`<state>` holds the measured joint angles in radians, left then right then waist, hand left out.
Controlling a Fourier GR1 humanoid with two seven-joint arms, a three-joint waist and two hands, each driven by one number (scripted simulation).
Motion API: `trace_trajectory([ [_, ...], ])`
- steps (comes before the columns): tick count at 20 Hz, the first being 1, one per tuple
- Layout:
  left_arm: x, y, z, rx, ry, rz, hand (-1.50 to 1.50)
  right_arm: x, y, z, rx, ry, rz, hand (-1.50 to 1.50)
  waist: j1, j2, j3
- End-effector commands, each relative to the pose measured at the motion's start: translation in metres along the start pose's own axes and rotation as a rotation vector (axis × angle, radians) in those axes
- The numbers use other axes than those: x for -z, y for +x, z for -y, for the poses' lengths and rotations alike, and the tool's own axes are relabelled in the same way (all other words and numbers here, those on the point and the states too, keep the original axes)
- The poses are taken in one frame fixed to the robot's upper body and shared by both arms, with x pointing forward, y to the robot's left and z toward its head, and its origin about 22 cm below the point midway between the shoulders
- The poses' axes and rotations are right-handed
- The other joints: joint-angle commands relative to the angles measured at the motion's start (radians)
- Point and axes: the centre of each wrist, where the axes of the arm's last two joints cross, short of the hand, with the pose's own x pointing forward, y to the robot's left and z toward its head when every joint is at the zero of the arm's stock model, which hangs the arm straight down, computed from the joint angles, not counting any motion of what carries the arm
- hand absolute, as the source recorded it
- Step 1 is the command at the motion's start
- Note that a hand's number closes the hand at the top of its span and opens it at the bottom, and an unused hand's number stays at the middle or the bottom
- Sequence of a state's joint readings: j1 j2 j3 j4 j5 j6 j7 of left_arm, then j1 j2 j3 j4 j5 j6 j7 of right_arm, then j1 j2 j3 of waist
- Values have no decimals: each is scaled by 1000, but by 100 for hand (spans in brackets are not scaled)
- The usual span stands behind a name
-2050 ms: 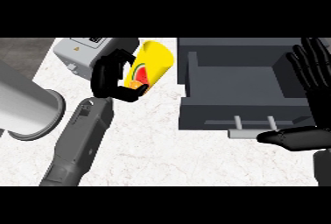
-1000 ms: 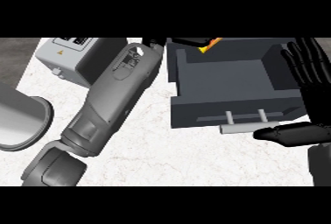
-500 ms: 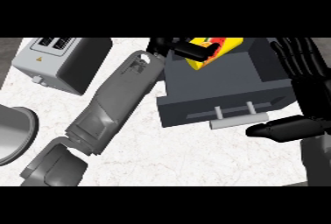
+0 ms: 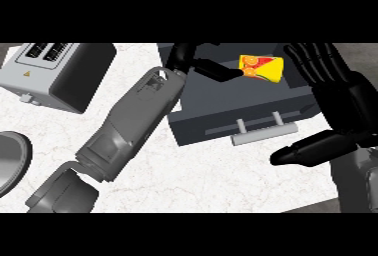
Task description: Pick up the cup, place it into the drawer and close the drawer
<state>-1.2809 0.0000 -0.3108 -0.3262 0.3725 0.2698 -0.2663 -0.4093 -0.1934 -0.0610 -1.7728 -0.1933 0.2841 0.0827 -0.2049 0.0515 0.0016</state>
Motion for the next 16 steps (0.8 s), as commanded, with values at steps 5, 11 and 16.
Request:
trace_trajectory([
  [5,2,18,2,-243,18,160,-150,7,-8,-26,150,343,5,150,16,-5,-1],
  [11,0,10,0,-260,122,203,-150,-8,-4,-19,-105,602,-230,150,56,-26,-2],
  [16,-4,-5,-3,-273,148,169,-150,-22,-5,-16,-342,558,-340,-150,127,-37,-1],
])
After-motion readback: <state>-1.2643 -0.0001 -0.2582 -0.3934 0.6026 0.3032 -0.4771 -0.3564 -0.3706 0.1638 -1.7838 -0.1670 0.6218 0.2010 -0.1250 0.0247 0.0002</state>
